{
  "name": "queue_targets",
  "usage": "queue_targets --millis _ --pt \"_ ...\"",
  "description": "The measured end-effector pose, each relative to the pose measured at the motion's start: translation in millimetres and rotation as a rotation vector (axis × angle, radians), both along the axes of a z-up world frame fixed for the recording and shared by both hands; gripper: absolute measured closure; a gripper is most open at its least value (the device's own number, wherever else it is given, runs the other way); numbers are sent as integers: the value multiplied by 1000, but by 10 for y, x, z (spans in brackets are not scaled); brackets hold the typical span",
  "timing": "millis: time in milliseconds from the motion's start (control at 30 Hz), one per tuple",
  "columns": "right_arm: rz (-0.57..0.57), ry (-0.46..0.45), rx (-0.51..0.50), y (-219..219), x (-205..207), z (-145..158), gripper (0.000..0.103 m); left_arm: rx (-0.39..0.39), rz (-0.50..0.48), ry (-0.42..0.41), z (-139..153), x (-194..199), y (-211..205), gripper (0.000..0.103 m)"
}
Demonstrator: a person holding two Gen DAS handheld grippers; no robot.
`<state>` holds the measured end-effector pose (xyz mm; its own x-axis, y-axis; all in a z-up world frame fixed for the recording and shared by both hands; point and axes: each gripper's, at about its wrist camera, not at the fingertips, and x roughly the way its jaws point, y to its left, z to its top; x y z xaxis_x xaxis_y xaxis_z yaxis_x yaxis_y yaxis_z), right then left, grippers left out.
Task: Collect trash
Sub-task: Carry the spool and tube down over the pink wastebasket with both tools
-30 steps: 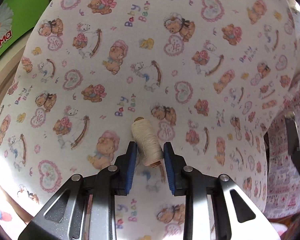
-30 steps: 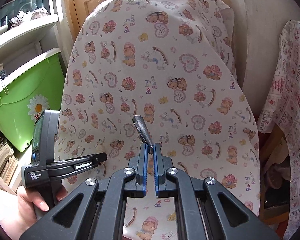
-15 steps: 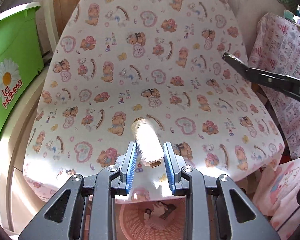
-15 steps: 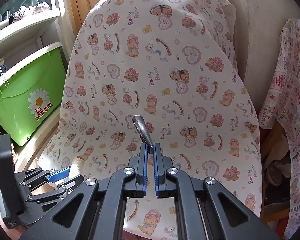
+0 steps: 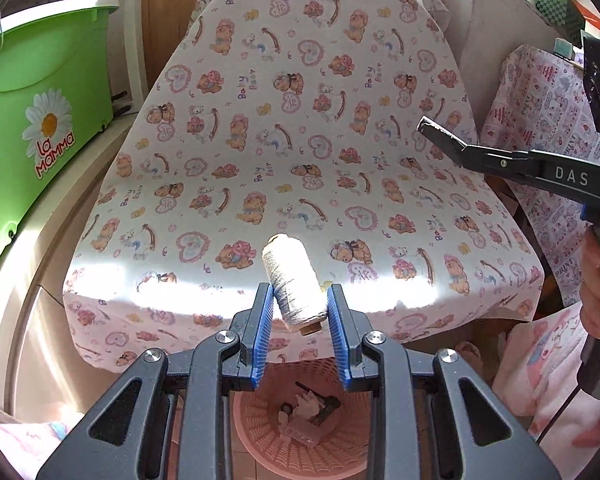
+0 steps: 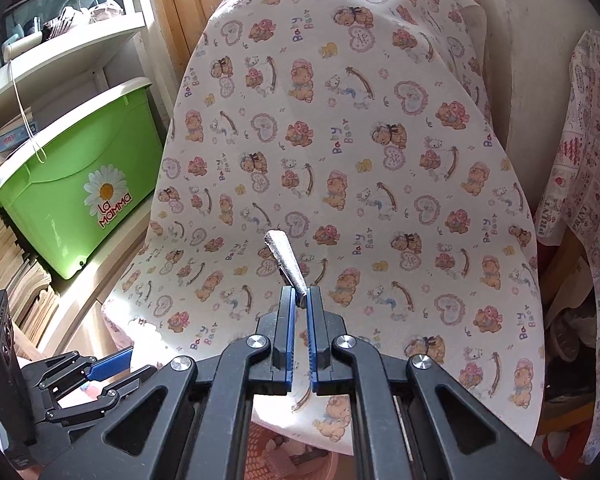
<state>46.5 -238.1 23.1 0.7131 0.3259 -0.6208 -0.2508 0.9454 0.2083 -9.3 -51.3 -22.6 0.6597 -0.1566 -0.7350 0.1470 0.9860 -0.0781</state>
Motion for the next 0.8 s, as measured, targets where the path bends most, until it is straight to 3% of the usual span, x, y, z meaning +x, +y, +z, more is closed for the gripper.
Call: queue_targets --millis 433,567,700,800 --pt "78 96 -16 180 -566 -349 97 -29 12 58 -134 -224 47 81" --pt "103 134 -25 252 -666 -453 97 -80 18 109 -198 -189 92 81" --pt "135 176 -37 343 -760 -569 97 -71 13 182 -330 -170 54 81" --pt "153 240 -100 467 -769 -751 97 -103 27 257 -503 -112 72 81"
